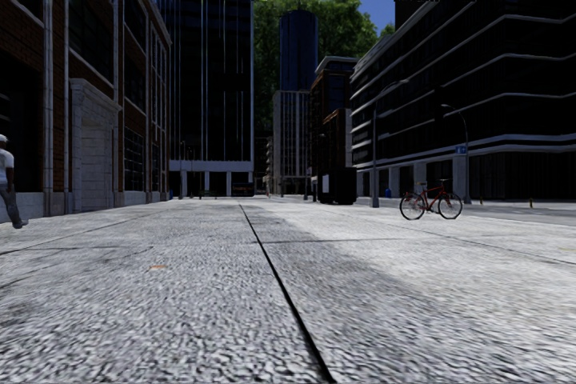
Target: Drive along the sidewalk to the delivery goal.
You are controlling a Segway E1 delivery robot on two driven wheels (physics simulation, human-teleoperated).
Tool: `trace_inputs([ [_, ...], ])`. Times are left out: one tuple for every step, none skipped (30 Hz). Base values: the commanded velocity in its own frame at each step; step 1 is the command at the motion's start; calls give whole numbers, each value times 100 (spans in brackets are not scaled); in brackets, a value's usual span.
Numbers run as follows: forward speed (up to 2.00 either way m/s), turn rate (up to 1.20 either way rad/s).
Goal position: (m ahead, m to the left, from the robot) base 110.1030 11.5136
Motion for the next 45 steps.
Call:
trace_inputs([
  [200,97],
  [200,95],
  [200,0],
  [200,0],
  [200,0],
  [200,0],
  [200,0],
  [200,0],
  [200,0],
  [200,0],
  [200,0],
  [200,0],
  [200,0],
  [200,0],
  [200,0],
  [200,0],
  [200,0],
  [200,0],
  [200,0],
  [200,0],
  [200,0],
  [200,0],
  [200,0],
  [200,0],
  [200,0],
  [200,0],
  [200,0],
  [200,0],
  [200,0],
  [200,0],
  [200,0],
  [200,0],
  [200,0],
  [200,0],
  [200,0],
  [200,-2],
  [200,-9],
  [200,-9],
  [200,-16],
  [200,-21],
  [200,-26],
  [200,-26],
  [200,-29],
  [200,-30],
  [200,-15],
])
